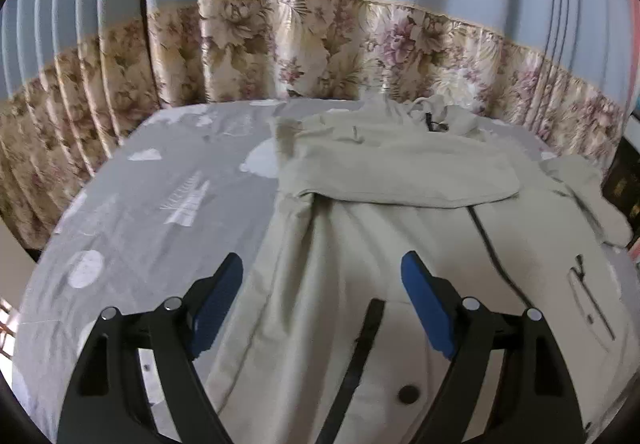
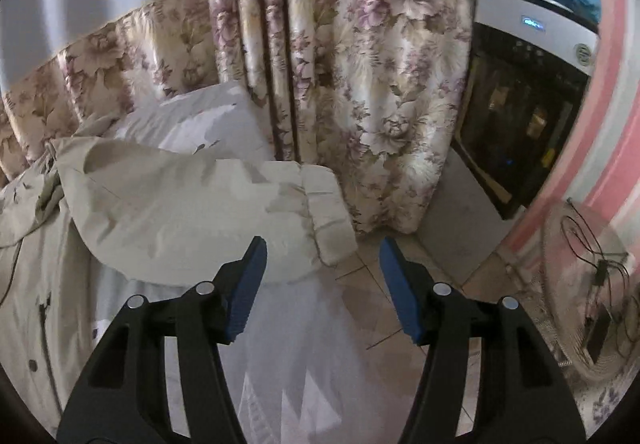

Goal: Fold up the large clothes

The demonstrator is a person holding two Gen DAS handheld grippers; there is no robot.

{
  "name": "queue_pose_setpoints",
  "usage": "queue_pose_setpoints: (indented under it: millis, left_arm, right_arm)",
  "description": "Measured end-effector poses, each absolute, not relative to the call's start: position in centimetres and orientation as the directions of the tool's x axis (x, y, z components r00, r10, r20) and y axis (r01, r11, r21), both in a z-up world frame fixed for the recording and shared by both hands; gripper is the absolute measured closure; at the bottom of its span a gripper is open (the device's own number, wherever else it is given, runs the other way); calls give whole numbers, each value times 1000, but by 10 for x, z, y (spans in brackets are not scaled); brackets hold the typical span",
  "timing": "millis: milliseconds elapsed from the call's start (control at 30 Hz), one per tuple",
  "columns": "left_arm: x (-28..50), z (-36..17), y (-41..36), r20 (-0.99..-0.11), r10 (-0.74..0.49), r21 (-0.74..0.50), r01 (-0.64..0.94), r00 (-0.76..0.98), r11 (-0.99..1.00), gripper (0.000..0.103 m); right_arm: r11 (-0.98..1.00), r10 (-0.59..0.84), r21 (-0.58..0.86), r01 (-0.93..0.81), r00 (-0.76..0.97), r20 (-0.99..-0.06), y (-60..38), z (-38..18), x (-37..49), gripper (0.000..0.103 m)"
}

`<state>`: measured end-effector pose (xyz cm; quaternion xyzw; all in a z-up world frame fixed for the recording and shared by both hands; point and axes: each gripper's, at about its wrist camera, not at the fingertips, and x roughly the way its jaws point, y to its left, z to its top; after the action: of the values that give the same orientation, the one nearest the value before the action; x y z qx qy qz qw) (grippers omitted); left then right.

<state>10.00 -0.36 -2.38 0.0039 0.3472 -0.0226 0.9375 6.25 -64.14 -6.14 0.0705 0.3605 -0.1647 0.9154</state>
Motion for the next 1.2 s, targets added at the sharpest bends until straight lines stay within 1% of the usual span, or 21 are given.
queue_pose_setpoints:
  millis: [33, 200, 233, 267, 333, 367, 467, 600, 667, 733, 833, 933, 1000, 1100, 1200]
  left_arm:
    - [99, -22, -7, -650, -40, 2, 55, 759, 998, 21]
    - [96, -15, -18, -639, -48, 38, 95, 768, 995, 21]
    - [97, -14, -22, -634, -44, 53, 101, 772, 993, 21]
    - [97, -13, -24, -629, -40, 67, 105, 776, 992, 21]
    - [97, -13, -31, -620, -37, 89, 117, 784, 989, 21]
    - [97, -12, -32, -620, -44, 87, 124, 783, 988, 21]
    - [102, -11, -37, -615, -52, 91, 136, 787, 986, 21]
    - [110, -8, -38, -616, -67, 77, 145, 785, 987, 21]
    - [114, -6, -36, -617, -67, 67, 137, 784, 988, 21]
    - [118, -3, -34, -615, -70, 55, 131, 785, 990, 21]
    - [125, 5, -30, -607, -64, 48, 116, 793, 992, 21]
    - [133, 10, -27, -604, -76, 26, 115, 793, 993, 21]
    - [136, 15, -27, -595, -76, 27, 114, 800, 993, 21]
    - [139, 22, -25, -583, -68, 35, 109, 810, 993, 21]
    - [141, 26, -17, -576, -56, 30, 90, 815, 996, 21]
  right_arm:
    - [935, -242, 17, 354, 675, -697, -645, -65, 67, 44]
    - [916, -114, 174, 362, 649, -752, -670, -90, 88, 44]
    - [909, -103, 192, 370, 647, -755, -672, -92, 90, 47]
    - [904, -87, 215, 371, 651, -754, -673, -93, 92, 61]
    - [913, -103, 198, 357, 670, -735, -667, -86, 90, 81]
    - [919, -101, 195, 342, 683, -723, -663, -82, 89, 94]
    - [935, -127, 154, 318, 709, -694, -649, -65, 86, 97]
    - [948, -142, 126, 292, 742, -655, -632, -41, 83, 98]
    - [954, -113, 147, 263, 765, -634, -623, -29, 82, 98]
    - [968, -108, 117, 223, 788, -606, -600, -13, 82, 98]
    - [986, -62, 95, 134, 838, -543, -554, 15, 88, 98]
    - [995, 51, 99, -4, 878, -475, -493, 45, 103, 98]
    - [991, 120, 104, -82, 884, -451, -458, 55, 115, 99]
    - [967, 253, 100, -233, 862, -440, -387, 65, 134, 100]
    - [904, 412, 96, -417, 785, -463, -308, 60, 142, 102]
